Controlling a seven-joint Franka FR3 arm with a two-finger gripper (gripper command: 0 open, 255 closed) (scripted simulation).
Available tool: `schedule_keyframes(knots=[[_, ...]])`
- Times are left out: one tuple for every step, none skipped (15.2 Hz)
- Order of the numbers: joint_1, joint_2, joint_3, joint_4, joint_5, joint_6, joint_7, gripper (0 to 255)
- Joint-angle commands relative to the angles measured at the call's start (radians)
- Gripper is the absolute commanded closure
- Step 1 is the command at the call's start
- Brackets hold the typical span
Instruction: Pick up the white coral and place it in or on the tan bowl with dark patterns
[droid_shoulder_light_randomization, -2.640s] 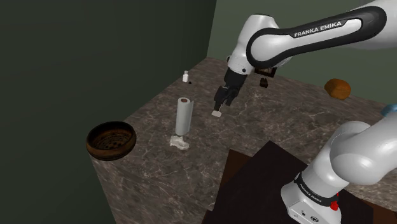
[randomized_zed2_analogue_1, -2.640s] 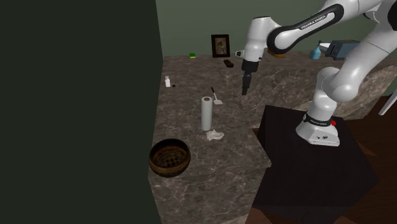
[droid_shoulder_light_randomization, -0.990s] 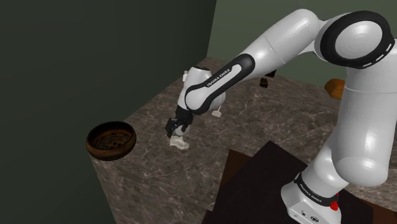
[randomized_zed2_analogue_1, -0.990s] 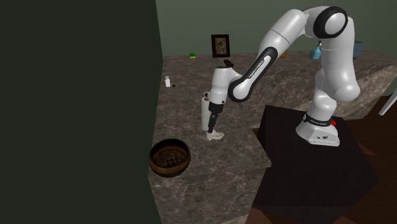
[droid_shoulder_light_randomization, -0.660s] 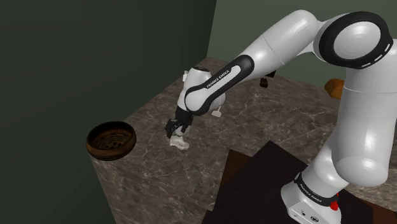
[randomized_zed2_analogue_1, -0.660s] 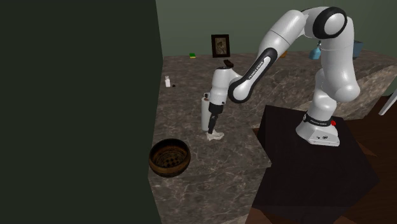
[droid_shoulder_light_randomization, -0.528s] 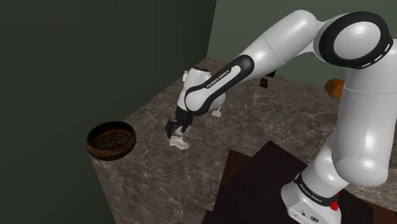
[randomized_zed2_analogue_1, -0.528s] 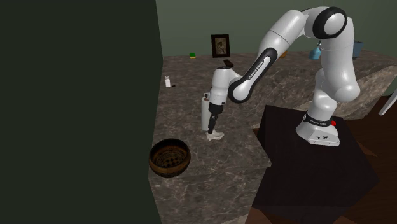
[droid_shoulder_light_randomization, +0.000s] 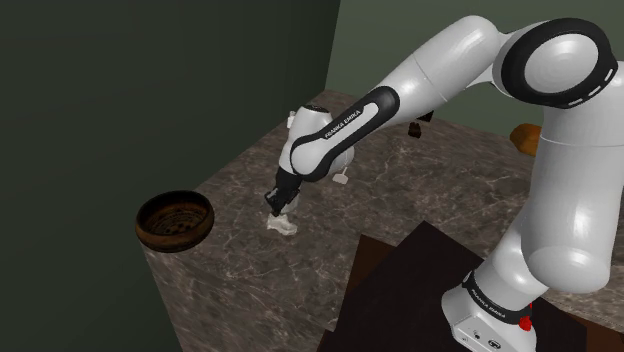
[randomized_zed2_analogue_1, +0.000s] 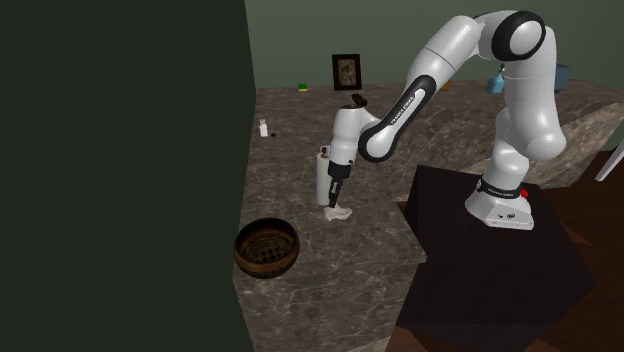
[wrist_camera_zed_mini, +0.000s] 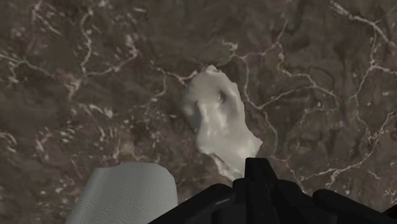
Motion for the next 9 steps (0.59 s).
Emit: schedule_keyframes(knots=[[0.000,0.000,0.000,0.000,0.000,0.000,0.000,255],[0.000,0.000,0.000,0.000,0.000,0.000,0.000,255],[0.000,0.000,0.000,0.000,0.000,0.000,0.000,0],[-0.009,-0.023,0.010,-0.063,-0.005,0.063,-0.054,0],[-0.022,-0.041,0.021,-0.123,-0.009,0.128,-0.111,0],[-0.038,-0.056,0.035,-0.180,-0.010,0.193,-0.171,0],[-0.053,-0.063,0.047,-0.215,-0.010,0.237,-0.212,0],[-0.050,-0.047,0.046,-0.210,-0.014,0.247,-0.210,0],[-0.047,-0.032,0.044,-0.204,-0.017,0.257,-0.208,0]])
